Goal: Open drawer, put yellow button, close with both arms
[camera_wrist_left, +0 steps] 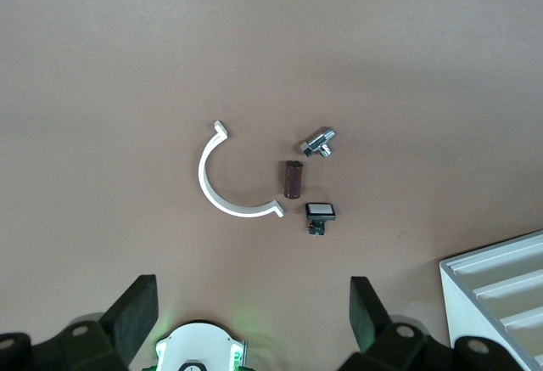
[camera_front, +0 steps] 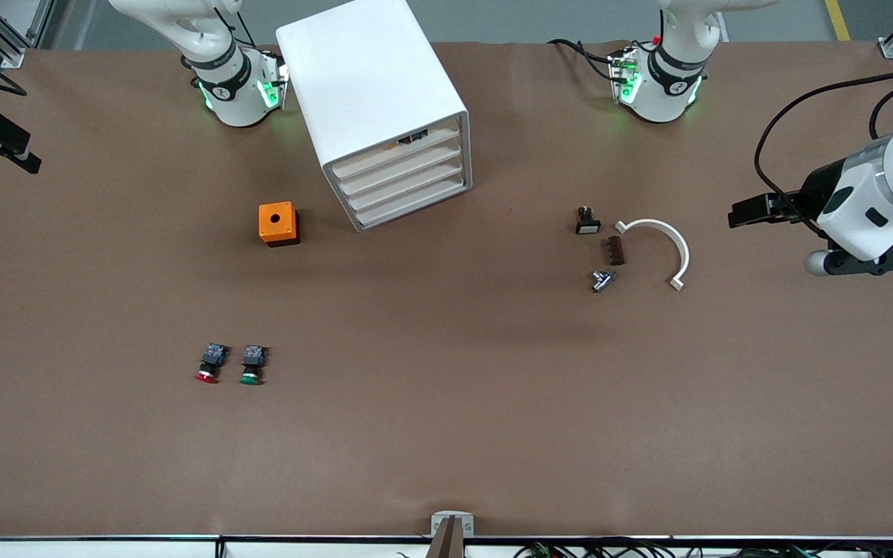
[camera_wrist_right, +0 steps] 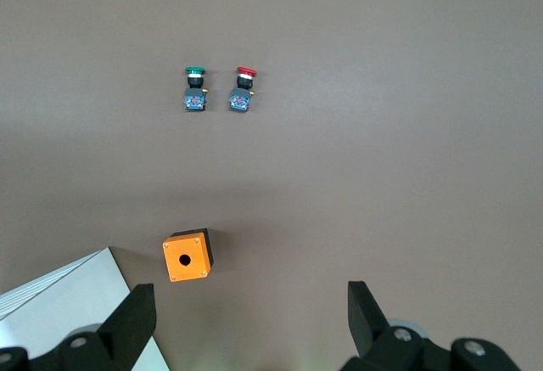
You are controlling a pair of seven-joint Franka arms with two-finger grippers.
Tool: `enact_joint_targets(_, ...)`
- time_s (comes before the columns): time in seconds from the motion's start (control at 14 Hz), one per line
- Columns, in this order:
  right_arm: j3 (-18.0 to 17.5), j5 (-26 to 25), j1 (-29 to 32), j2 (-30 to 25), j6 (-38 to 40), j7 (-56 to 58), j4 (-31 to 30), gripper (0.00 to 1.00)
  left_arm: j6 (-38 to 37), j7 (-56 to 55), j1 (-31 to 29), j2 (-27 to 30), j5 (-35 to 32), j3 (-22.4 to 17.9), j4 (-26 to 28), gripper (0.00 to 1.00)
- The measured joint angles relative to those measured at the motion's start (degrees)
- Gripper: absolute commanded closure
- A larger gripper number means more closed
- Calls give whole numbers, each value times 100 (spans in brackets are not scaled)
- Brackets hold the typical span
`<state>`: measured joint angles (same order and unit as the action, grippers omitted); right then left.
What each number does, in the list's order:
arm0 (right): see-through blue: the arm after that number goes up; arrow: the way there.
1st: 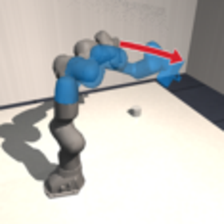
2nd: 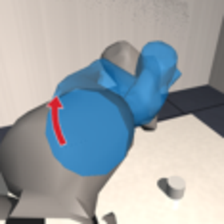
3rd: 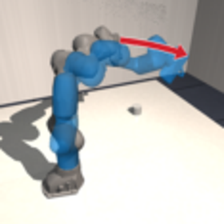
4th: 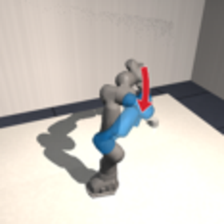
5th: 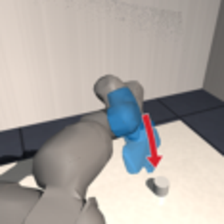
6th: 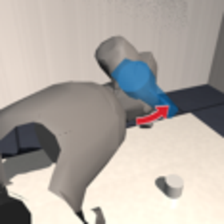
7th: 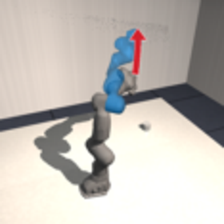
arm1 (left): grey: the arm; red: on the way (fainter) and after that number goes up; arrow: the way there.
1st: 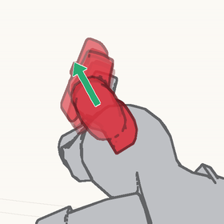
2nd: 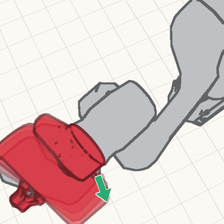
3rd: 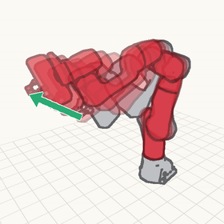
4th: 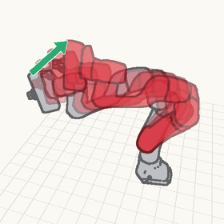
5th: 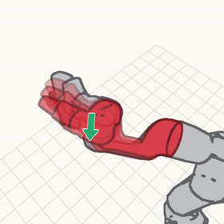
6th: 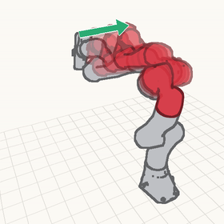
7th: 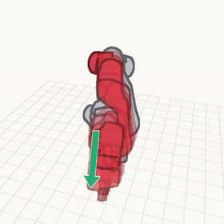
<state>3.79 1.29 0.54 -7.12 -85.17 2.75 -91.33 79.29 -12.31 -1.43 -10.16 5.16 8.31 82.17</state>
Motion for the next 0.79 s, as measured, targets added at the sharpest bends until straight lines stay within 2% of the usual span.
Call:
enact_joint_targets(0.29,0,1,0,0,34,1,-14,0,91,87,317,161,-3,-407,181,1)
enact_joint_targets(0.64,1,1,0,0,54,1,-18,0,905,128,522,910,-4,-704,1163,1)
enact_joint_targets(0.79,1,1,0,0,57,1,-19,0,1071,128,522,1077,-4,-717,1323,1)
